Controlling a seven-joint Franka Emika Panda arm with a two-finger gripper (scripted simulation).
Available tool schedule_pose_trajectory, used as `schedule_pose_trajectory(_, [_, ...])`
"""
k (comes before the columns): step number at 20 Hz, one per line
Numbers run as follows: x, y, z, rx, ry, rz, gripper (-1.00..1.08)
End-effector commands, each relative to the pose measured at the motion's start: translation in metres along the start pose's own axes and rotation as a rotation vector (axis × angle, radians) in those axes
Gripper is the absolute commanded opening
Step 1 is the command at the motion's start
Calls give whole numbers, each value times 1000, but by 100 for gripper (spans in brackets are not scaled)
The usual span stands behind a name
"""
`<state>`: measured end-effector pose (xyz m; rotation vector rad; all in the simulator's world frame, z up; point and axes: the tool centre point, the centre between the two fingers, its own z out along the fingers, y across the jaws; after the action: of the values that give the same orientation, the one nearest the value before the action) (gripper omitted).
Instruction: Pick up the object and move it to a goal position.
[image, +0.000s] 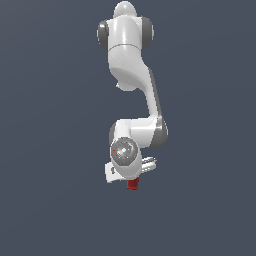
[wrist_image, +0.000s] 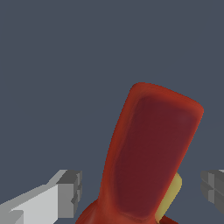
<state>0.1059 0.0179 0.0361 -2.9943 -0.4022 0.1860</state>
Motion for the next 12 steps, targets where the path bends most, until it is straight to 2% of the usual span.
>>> schedule_pose_trajectory(1, [0, 0, 9, 0, -1, 0, 108])
schedule_pose_trajectory(3, [0, 0, 11, 0, -1, 0, 108])
schedule_pose_trajectory(4, [0, 0, 11, 0, -1, 0, -100])
schedule_pose_trajectory(12, [0, 0, 11, 0, -1, 0, -100])
